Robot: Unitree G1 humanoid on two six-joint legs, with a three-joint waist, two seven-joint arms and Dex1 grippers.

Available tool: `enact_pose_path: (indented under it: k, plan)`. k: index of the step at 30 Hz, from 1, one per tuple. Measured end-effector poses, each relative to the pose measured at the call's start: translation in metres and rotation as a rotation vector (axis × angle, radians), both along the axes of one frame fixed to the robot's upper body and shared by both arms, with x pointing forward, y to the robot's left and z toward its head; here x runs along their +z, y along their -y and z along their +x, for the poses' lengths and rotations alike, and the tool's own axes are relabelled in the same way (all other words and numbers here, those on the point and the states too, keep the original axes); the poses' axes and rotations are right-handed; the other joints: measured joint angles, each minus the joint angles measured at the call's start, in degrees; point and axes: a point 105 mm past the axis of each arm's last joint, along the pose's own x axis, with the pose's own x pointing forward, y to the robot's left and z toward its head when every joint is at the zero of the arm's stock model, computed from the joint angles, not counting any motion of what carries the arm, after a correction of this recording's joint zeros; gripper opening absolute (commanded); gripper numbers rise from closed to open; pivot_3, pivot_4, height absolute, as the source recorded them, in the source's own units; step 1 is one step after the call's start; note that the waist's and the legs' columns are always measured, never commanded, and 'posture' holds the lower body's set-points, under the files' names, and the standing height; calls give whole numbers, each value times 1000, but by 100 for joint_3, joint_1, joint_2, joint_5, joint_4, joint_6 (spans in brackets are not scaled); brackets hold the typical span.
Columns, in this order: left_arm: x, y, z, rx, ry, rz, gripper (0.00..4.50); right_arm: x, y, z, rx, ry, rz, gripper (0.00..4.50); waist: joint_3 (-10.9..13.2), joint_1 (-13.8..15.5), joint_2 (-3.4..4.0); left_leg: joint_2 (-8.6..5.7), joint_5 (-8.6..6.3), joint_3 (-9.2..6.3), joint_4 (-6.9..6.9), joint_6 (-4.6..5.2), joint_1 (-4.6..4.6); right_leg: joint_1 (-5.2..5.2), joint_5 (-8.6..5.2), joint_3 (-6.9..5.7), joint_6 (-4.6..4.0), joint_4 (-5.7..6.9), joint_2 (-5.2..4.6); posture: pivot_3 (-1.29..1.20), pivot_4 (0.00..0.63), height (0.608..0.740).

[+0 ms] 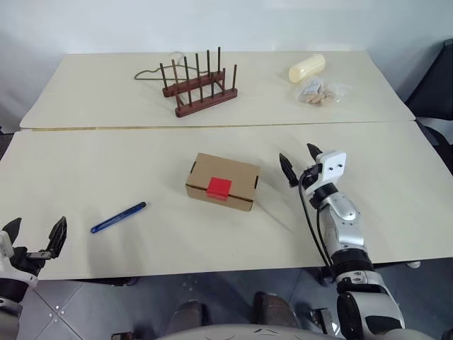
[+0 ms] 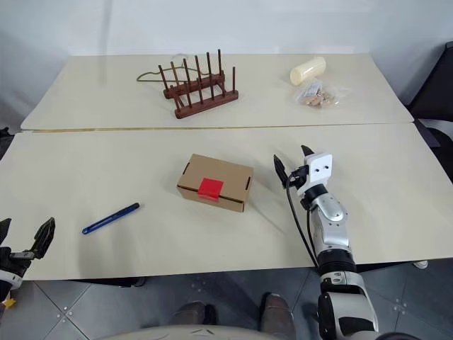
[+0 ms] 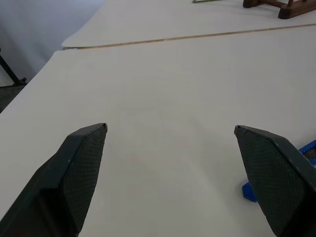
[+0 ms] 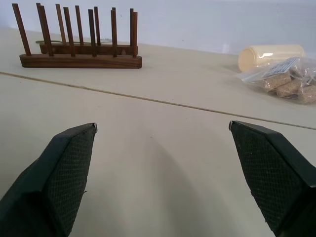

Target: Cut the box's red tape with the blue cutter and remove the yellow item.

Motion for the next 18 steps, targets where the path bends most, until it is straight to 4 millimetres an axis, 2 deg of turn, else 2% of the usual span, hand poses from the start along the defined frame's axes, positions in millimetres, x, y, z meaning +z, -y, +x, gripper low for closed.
enact_pose_path:
  k: [7,13,15,18]
  plan:
    - [9,6,7,-48,57,-28,4355,2,2,0,-8,11,-5,4500,0,-4,0,1,0,0,0,0,0,-2,0,2,0,1,0,0,150,740]
    - [11,9,8,-77,76,-62,4355,13,29,-8,-39,42,-54,4500,-1,8,-1,0,-2,1,1,3,1,0,0,2,0,0,-1,0,150,740]
    - [11,9,8,-78,75,-63,4355,16,32,-10,-46,51,-48,4500,-1,1,-1,4,-2,5,1,3,2,-1,0,2,0,1,2,0,150,740]
    - [12,9,7,-79,84,-72,3841,14,32,-11,-40,43,-37,3930,-1,-11,-1,10,-2,11,1,1,3,-3,0,4,0,0,8,0,150,740]
